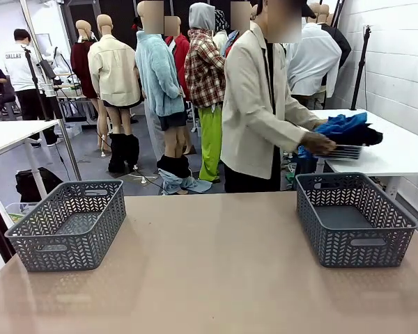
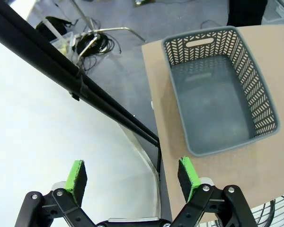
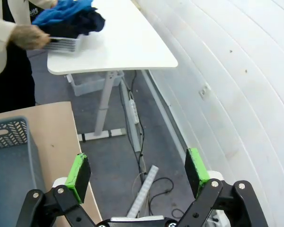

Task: Sort the tops and bottoms.
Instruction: Lift clothes from the center of the table with your left hand.

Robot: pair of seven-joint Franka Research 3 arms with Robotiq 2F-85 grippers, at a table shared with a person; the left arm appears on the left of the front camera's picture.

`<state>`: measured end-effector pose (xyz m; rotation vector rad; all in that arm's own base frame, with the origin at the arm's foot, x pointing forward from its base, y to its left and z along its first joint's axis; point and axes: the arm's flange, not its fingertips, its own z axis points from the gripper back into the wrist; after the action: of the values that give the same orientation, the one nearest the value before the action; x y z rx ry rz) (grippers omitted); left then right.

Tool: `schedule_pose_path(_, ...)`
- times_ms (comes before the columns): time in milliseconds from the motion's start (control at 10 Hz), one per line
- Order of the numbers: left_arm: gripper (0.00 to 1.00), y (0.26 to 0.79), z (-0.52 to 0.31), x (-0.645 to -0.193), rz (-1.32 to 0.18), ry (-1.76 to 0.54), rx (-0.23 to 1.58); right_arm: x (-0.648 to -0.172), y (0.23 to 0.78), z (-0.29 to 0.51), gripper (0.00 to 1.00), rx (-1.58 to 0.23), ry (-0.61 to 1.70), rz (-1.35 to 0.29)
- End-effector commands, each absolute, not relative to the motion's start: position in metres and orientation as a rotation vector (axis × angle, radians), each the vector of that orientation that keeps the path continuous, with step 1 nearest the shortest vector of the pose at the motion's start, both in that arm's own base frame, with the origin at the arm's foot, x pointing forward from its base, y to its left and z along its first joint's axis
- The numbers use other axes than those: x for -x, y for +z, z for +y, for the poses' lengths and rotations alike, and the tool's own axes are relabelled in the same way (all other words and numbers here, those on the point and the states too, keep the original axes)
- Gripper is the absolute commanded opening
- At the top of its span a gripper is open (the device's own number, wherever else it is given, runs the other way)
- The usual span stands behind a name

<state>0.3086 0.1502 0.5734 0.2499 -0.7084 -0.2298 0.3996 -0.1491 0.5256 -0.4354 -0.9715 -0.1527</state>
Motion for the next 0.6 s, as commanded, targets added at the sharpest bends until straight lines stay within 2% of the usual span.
schedule_pose_path(0, 1.00, 0.5741, 0.1516, -0.3092, -0.722, -0.231, -0.251, -0.3991, 0.5245, -0.1515, 1.00, 0.438, -0.146, -0.967)
schedule_pose_path(500, 1.00, 0.5741, 0.1516, -0.3092, -0.722, -0.231, -0.251, -0.3991, 0.5245, -0.1515, 1.00, 0.438, -0.146, -0.967)
